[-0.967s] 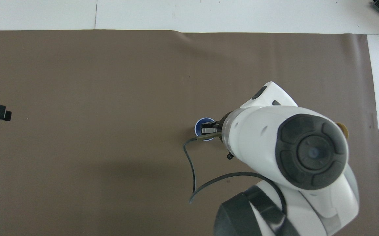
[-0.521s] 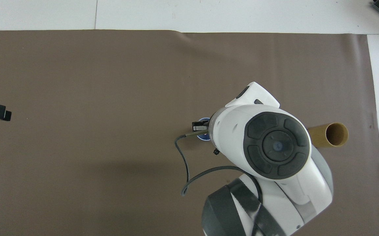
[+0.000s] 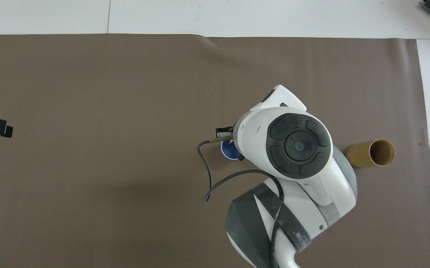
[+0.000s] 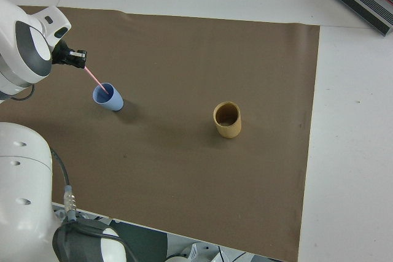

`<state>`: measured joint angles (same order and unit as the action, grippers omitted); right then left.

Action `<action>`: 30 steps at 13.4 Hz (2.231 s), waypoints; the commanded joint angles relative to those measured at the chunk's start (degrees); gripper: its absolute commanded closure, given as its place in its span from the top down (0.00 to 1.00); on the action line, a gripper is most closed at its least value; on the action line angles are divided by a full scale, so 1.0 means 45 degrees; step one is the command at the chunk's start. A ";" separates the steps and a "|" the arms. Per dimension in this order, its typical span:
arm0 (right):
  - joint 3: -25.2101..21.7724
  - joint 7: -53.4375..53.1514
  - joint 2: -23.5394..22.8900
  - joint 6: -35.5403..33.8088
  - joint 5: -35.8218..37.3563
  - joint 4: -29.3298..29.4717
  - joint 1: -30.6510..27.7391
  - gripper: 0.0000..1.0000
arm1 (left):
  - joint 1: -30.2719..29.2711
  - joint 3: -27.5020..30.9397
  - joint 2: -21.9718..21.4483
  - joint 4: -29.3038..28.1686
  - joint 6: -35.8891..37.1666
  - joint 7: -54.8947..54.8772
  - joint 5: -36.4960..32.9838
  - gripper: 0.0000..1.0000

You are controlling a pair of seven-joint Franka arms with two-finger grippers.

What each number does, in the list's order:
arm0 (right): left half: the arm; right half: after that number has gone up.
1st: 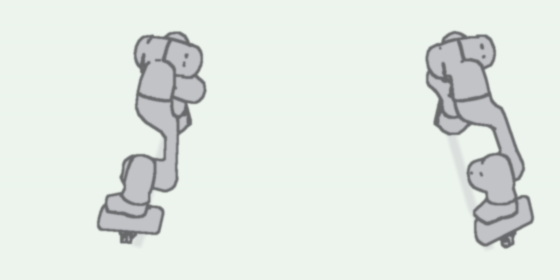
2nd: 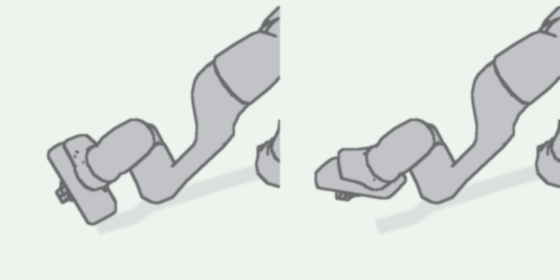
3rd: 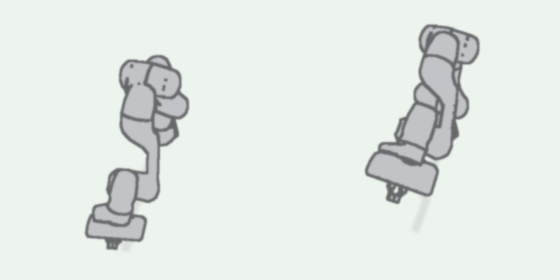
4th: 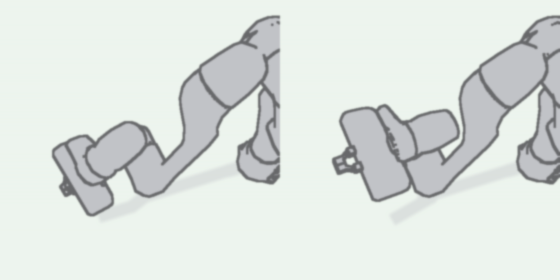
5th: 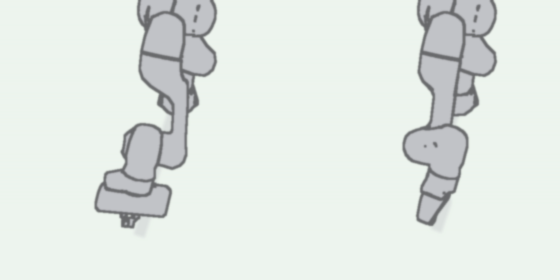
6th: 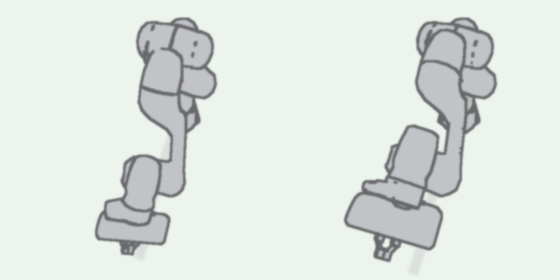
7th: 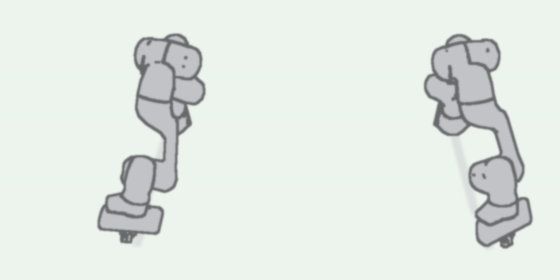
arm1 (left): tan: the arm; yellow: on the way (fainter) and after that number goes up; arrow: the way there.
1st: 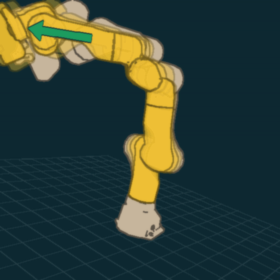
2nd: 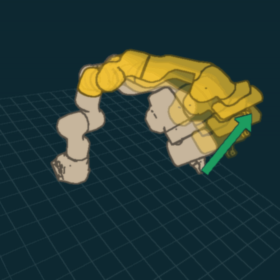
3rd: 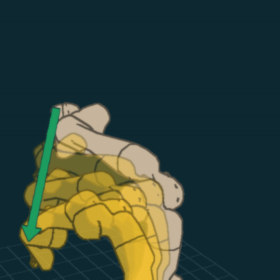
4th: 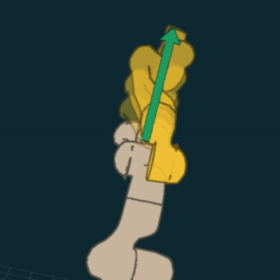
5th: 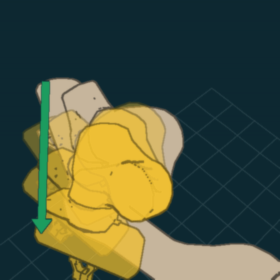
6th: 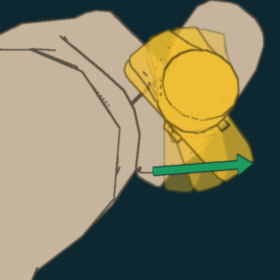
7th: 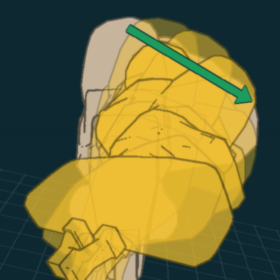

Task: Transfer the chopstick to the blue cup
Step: 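Carry the chopstick over the blue cup and lower it in with the right gripper, then open the right gripper and withdraw it toward the yellow cup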

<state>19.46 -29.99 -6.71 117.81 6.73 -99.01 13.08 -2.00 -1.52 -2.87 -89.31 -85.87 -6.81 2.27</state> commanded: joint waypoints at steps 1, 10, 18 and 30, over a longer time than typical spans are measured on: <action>0.0089 0.0472 -0.0012 0.0304 0.0223 -0.0186 -0.0230 0.14 | -0.0025 0.0005 -0.0086 0.0060 0.0216 0.0128 0.0043 1.00; 0.0050 0.0396 0.0649 -0.0512 -0.0031 0.0146 -0.1048 1.00 | -0.0025 0.0005 -0.0086 0.0060 0.0216 0.0128 0.0043 1.00; -0.0087 0.0921 0.2352 -0.4787 -0.0695 0.0923 -0.4076 1.00 | -0.0025 0.0005 -0.0086 0.0060 0.0216 0.0128 0.0043 1.00; -0.1273 0.3929 0.1863 -0.6880 -0.1475 0.2409 -0.4648 1.00 | -0.0025 0.0005 -0.0086 0.0060 0.0216 0.0128 0.0043 1.00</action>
<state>17.08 -15.08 2.75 89.53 2.31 -91.06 -9.62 -2.00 -1.52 -2.87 -89.30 -85.87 -6.80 2.27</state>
